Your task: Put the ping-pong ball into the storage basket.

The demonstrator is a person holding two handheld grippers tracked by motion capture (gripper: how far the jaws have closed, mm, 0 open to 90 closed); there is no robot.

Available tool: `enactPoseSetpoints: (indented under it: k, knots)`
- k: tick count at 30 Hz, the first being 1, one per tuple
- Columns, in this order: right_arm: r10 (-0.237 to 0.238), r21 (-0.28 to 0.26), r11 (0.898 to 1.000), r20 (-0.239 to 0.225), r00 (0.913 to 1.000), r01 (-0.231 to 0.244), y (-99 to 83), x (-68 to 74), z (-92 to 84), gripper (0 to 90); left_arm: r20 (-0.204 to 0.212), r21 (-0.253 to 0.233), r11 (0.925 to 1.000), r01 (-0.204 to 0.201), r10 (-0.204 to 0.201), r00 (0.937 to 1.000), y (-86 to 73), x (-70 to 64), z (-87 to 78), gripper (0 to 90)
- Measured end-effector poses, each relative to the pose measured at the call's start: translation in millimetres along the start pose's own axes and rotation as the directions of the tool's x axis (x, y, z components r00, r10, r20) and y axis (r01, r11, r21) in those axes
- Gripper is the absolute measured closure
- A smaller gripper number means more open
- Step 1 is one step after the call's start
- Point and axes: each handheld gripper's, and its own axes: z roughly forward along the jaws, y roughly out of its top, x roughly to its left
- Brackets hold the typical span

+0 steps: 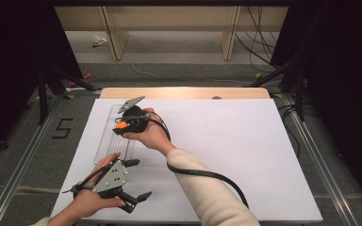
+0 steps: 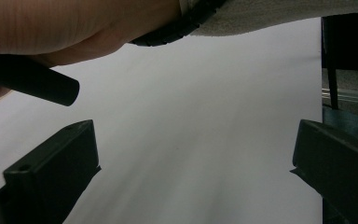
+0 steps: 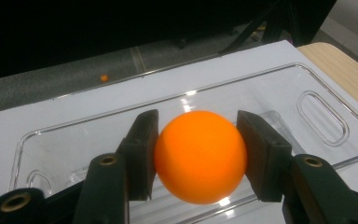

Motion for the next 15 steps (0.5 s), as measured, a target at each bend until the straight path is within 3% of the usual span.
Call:
enactPoseSetpoints:
  k: [15]
  knots:
    - [-0.002, 0.024, 1.0, 0.006, 1.0, 0.002, 1.8, -4.0, 8.1, 51.4, 0.002, 0.0, 1.0, -0.002, 0.002, 1.0, 0.1, -0.3, 0.1, 0.0]
